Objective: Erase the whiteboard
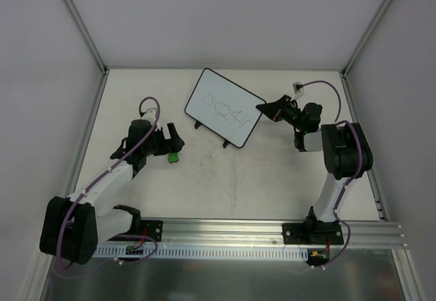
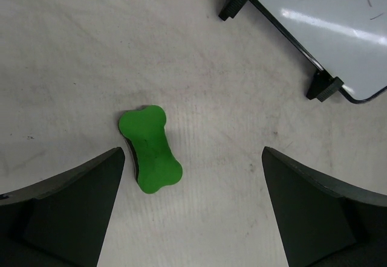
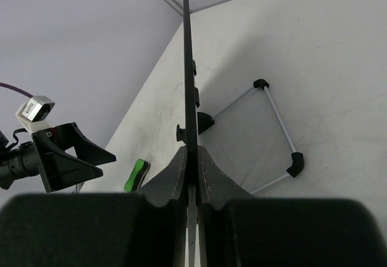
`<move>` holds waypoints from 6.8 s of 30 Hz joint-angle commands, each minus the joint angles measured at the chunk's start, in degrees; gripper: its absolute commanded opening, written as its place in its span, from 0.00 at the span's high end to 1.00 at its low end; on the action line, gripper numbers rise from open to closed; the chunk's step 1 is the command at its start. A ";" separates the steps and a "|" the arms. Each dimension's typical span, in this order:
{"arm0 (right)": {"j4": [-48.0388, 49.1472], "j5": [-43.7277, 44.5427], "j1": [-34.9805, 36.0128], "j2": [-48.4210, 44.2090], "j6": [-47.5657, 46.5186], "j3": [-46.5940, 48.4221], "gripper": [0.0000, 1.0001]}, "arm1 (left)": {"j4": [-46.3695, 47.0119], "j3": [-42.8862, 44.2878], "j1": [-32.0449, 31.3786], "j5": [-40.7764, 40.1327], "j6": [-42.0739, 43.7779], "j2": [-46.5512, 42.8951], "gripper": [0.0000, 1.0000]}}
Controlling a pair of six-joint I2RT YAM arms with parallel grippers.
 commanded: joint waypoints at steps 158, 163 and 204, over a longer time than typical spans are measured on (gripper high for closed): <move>13.48 -3.17 0.24 -3.92 -0.19 2.00 1.00 | 10.53 46.83 -6.26 9.49 12.68 49.74 1.00; 13.57 -3.17 0.24 -4.00 -0.19 2.00 1.00 | 8.51 43.39 -6.35 7.55 11.72 48.07 1.00; 13.56 -3.43 0.41 -4.62 -0.36 1.65 1.00 | -4.76 61.15 -5.82 8.51 10.92 53.61 1.00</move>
